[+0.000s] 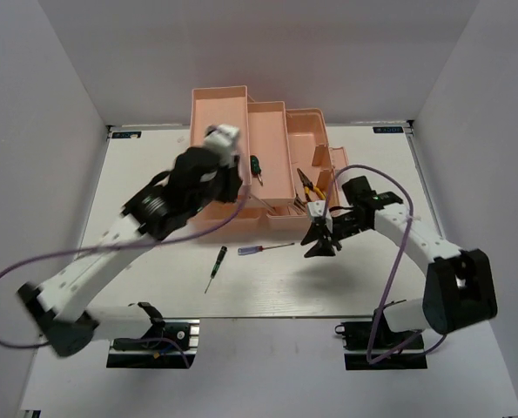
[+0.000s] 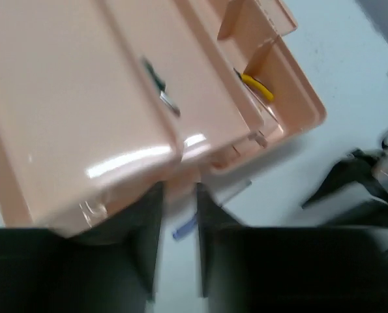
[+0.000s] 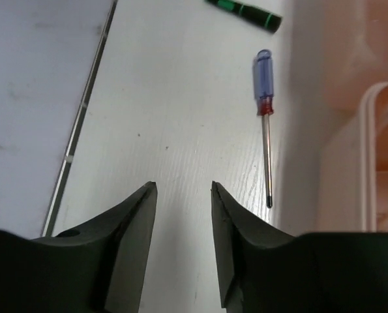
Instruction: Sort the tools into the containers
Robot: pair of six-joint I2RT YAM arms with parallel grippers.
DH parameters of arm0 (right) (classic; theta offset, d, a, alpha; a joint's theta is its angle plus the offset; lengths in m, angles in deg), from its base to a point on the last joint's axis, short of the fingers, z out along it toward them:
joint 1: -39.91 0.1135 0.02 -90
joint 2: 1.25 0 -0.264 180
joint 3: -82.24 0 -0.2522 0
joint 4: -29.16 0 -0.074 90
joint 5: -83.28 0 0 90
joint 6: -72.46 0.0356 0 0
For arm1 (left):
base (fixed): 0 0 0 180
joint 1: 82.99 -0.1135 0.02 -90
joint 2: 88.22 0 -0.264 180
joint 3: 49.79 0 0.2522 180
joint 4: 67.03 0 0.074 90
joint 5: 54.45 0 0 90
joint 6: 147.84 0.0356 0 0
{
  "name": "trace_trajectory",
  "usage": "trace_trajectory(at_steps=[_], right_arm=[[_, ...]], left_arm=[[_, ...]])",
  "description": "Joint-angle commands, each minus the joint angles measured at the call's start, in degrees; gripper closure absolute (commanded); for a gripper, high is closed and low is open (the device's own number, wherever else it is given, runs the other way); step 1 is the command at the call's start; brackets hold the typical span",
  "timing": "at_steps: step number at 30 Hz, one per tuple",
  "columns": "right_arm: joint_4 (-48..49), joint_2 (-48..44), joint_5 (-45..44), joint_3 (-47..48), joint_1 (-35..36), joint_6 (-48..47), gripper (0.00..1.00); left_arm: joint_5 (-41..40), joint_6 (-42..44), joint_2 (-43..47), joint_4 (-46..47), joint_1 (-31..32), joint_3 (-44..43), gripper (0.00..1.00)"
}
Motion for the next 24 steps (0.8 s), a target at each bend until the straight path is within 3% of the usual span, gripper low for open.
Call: trace_trajectory(at_steps=[1,3,6,13,19,24], right_arm=[[3.94,2.93,-3.26,0.71,4.85,-6.14,0.54],[12.25,4.16,-8.15,-0.96,8.54,-1.75,0.5],[19.14,6.27,-14.48,-0.88,13.55,2.64,0.43],[34.7,11.64,-30.13,-1.06,24.09,14.69,0.37],[38.33,18.31,-36.83,1.32,28.07,19.62,0.37],[39.47,22.62,-40.62,4.3,30.19,22.35,0.37]], left_arm=[[3.47,-10.03,13.37,-9.23,-0.01,14.18,0.56],[4.1,-13.66,19.8,-11.09,-0.01,22.07,0.37],[3.57,-19.55,23.93,-12.42,-0.01,29.31,0.31],[0.84,-27.12,24.48,-12.16,-0.01,40.39,0.25],[-0.3,-29.94,29.48,-7.59,-0.01,50.4,0.22],[1.63,-30.46,31.33,-5.39,-0.01,52.27,0.22]])
